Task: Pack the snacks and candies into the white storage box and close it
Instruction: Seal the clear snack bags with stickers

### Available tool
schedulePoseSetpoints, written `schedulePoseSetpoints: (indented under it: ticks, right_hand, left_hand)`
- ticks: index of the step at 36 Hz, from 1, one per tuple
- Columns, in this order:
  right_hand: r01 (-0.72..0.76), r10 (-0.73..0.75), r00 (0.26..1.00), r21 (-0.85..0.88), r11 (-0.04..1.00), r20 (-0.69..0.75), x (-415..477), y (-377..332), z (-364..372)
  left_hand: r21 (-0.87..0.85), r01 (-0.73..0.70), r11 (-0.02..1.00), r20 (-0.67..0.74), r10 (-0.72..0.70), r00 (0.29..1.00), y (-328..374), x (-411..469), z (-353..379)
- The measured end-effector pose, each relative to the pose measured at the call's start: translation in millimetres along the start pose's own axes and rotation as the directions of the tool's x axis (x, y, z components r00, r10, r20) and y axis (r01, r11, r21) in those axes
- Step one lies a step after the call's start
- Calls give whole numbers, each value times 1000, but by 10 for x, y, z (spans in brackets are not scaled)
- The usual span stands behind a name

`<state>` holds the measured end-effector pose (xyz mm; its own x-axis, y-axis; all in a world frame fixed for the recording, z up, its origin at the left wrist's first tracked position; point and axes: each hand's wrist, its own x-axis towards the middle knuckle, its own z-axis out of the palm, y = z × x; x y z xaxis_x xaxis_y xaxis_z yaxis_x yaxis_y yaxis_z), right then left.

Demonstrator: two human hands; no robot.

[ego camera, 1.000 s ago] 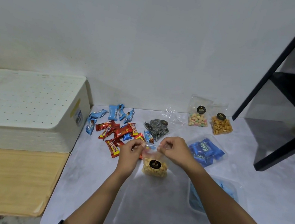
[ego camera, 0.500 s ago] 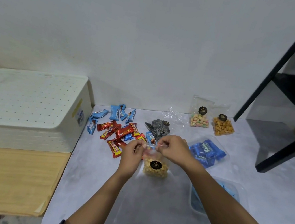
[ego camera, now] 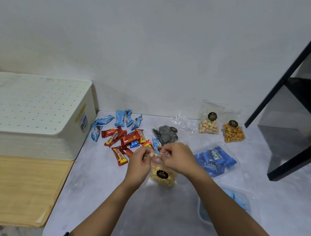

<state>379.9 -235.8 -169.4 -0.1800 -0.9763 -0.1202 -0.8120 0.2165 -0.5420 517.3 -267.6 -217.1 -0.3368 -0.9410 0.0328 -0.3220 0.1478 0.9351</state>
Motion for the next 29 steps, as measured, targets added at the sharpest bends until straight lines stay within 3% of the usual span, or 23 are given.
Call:
schedulePoseSetpoints:
  ticks: [16,29]
  right_hand:
    - [-13,13,1000,37,999,11,-52,-24,-45]
    - [54,-55,998,-5,999,-28,-20,-94,41]
  left_hand:
    - [-115,33,993,104,-21,994,-33,15,-115]
    - [-37,-13,999,129,17,991,-58,46,-239]
